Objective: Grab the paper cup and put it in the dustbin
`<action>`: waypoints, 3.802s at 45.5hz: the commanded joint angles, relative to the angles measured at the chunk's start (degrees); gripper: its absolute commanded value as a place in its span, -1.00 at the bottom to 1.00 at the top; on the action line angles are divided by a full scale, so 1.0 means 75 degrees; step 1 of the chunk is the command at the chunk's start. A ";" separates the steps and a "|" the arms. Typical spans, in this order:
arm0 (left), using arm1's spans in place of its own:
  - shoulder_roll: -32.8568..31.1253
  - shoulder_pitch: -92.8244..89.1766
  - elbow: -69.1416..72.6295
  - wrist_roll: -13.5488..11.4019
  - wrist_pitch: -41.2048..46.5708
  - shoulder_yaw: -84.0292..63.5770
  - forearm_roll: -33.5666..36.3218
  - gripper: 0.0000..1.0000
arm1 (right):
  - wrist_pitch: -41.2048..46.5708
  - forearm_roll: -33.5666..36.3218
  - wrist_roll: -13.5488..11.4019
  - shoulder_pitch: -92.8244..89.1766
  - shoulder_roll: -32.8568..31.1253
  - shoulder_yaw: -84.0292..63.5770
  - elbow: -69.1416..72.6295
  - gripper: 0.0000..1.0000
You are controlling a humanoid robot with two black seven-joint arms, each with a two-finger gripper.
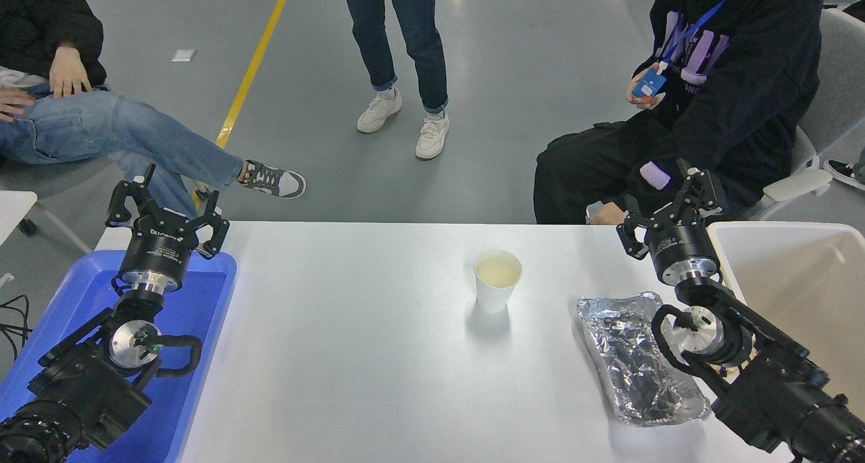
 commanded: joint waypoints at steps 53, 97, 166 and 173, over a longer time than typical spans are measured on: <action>0.0012 -0.0012 -0.0010 0.0002 0.0002 0.0014 0.0007 0.96 | 0.2144 0.1289 -0.0023 0.9342 -0.2313 -1.6313 0.2008 1.00; 0.0000 0.0000 0.0001 0.0002 0.0002 0.0002 -0.0005 0.96 | 0.4795 0.1406 -0.3808 1.5074 0.0747 -1.7711 0.4973 1.00; 0.0012 0.0000 -0.0010 0.0026 -0.0021 0.0014 0.0019 0.96 | 0.3846 -0.0266 -0.3972 1.1255 0.1966 -1.5110 0.2431 1.00; 0.0012 0.0000 -0.0010 0.0026 -0.0009 0.0014 0.0007 0.96 | 0.3822 -0.1289 -0.3984 1.0633 0.2036 -1.4477 0.2384 1.00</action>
